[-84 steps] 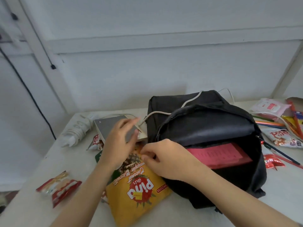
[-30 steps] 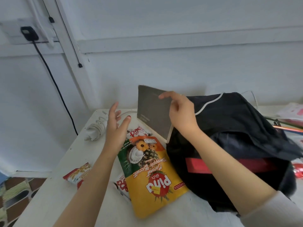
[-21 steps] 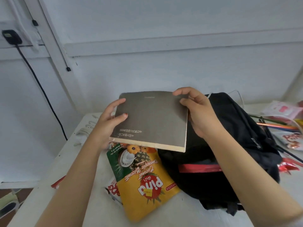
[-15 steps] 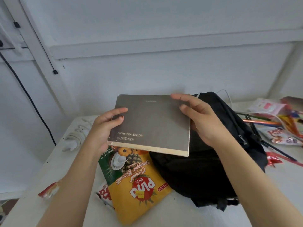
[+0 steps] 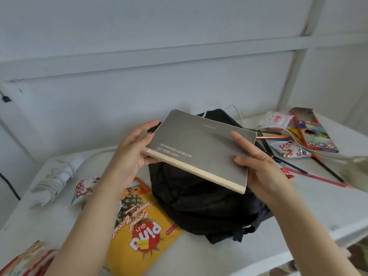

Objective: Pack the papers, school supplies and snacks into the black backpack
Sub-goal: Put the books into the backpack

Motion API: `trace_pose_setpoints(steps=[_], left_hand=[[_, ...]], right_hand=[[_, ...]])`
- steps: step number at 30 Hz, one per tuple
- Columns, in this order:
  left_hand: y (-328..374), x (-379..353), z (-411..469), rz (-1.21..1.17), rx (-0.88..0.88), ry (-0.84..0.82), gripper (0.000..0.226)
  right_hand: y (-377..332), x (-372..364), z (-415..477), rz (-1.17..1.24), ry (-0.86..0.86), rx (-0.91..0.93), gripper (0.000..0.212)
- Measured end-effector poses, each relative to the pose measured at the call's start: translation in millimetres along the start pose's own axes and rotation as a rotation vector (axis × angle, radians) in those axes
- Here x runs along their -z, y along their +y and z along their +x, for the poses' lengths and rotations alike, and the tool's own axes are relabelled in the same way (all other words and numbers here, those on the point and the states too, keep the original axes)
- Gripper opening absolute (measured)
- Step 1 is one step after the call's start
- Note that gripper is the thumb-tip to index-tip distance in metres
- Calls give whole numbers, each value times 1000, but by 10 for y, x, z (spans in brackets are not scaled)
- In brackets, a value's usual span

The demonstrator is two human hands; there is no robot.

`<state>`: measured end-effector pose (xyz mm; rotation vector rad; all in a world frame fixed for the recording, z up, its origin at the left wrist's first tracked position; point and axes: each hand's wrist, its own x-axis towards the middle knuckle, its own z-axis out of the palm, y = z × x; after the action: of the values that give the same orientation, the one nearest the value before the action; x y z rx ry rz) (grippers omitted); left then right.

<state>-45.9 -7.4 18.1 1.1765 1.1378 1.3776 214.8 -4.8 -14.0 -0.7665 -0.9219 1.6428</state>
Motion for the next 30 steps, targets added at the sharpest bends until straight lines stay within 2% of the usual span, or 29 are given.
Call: trace_pose_setpoints(steps=[2, 6, 8, 10, 12, 14, 17, 19, 20, 23, 25, 28, 30], left_hand=[[-61, -136, -33, 25, -21, -27, 39], [-318, -464, -208, 266, -94, -162, 96], [-481, -597, -298, 404, -132, -295, 118], [-617, -693, -364, 647, -187, -456, 127], [-671, -750, -380, 846, -275, -484, 122], [-697, -760, -351, 960, -469, -365, 108], [-798, -708, -209, 1192, -950, -89, 61], [-886, -665, -109, 1292, -1168, -77, 34], [-919, -655, -67, 1311, -1214, -122, 28], [-957, -651, 4, 1317, -1149, -193, 18], [-980, -631, 19, 1344, -1037, -200, 32], [-1010, -590, 51, 1477, -886, -232, 71], [-1016, -571, 81, 1506, -825, -240, 78]], right_hand=[[-31, 85, -70, 75, 92, 20, 53], [-88, 218, -213, 179, 219, 87, 54], [-105, 269, -284, 195, 244, 115, 54], [-122, 313, -356, 210, 260, 132, 55], [-138, 354, -425, 218, 271, 145, 55], [-146, 382, -481, 220, 278, 152, 55], [-133, 400, -527, 224, 292, 165, 56], [-115, 414, -542, 218, 302, 173, 57], [-109, 425, -551, 214, 305, 174, 57], [-94, 466, -587, 204, 321, 172, 58], [-75, 490, -614, 204, 338, 176, 58], [-36, 528, -647, 221, 350, 179, 58], [-8, 556, -667, 223, 362, 169, 57]])
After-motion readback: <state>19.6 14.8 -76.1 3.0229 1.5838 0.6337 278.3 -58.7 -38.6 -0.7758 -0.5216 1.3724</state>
